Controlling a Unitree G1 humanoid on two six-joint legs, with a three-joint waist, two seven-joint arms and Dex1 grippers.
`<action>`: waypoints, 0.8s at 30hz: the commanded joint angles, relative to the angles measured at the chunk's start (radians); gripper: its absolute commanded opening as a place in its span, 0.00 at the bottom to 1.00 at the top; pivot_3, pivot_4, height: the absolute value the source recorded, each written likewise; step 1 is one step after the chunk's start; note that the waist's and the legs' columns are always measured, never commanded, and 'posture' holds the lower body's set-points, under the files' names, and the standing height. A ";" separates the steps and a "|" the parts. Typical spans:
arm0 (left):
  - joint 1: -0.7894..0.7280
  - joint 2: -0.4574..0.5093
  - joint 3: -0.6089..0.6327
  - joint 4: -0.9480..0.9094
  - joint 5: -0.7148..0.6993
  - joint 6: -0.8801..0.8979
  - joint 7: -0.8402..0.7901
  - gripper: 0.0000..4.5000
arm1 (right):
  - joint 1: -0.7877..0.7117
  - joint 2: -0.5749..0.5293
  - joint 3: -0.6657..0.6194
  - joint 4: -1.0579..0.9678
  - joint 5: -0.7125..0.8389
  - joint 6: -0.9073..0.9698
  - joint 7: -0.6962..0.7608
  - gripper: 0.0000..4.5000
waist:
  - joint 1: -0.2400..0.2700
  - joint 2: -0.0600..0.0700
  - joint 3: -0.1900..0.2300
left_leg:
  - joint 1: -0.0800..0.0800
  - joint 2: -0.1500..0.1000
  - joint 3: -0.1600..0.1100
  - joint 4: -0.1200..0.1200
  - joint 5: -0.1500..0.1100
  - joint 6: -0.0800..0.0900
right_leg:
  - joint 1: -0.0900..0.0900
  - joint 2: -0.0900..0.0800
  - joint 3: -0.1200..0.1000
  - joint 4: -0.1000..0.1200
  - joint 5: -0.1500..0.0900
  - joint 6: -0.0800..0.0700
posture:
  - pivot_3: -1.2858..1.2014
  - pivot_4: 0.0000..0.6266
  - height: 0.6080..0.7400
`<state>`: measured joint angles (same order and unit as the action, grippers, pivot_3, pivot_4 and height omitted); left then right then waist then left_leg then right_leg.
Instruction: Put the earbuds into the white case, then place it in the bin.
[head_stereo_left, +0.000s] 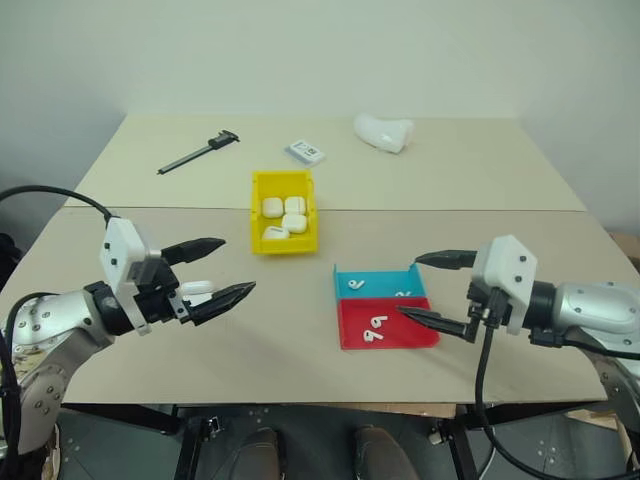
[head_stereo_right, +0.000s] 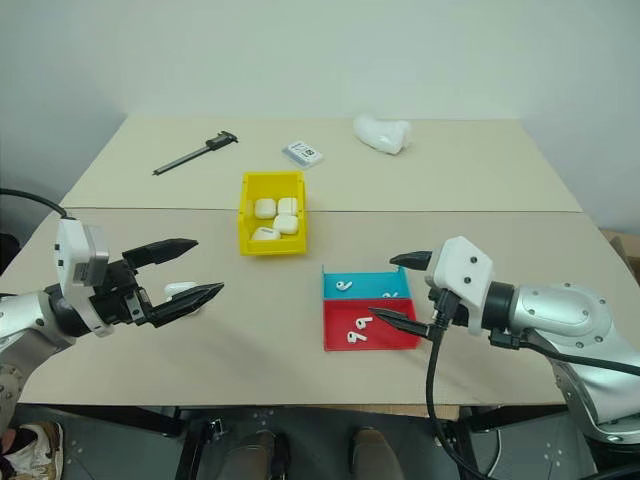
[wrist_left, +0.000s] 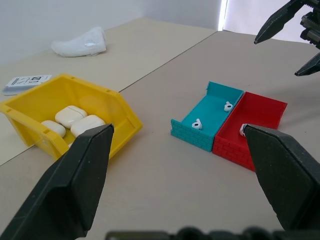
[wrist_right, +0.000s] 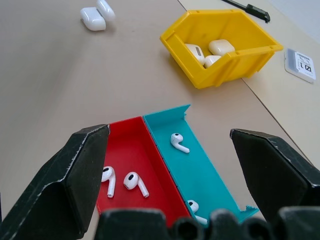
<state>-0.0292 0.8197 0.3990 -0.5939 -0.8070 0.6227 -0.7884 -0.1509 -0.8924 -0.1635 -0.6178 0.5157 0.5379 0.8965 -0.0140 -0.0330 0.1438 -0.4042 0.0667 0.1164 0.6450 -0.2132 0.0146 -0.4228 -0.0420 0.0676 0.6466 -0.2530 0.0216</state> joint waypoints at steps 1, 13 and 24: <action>-0.006 0.012 0.018 -0.021 0.002 -0.016 0.002 1.00 | -0.023 0.003 -0.008 -0.011 0.009 -0.027 0.005 0.99 | 0.000 0.000 0.000 | 0.000 0.000 0.000 0.000 0.000 0.000 | 0.000 0.000 0.000 0.000 0.000 0.000 | 0.52 0.24 1.00; 0.016 0.040 0.008 -0.093 0.062 -0.001 0.079 1.00 | -0.034 0.012 -0.008 -0.004 0.011 -0.019 -0.004 0.99 | 0.000 0.000 0.000 | 0.000 0.000 0.000 0.000 0.000 0.000 | 0.000 0.000 0.000 0.000 0.000 0.000 | 0.52 0.24 1.00; -0.199 0.230 -0.046 -0.129 -0.128 0.600 0.358 1.00 | -0.079 0.041 0.037 0.011 0.020 -0.006 -0.015 0.99 | -0.001 -0.001 0.000 | 0.000 0.000 0.000 0.000 0.000 0.000 | 0.000 0.000 0.000 0.001 0.000 0.000 | 0.52 0.24 1.00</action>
<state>-0.1884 1.0314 0.3521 -0.7268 -0.8661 1.0959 -0.4758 -0.2143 -0.8525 -0.1147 -0.5890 0.5182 0.5339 0.8830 -0.0146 -0.0336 0.1441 -0.4038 0.0664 0.1160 0.6450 -0.2132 0.0147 -0.4228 -0.0419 0.0676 0.6471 -0.2533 0.0221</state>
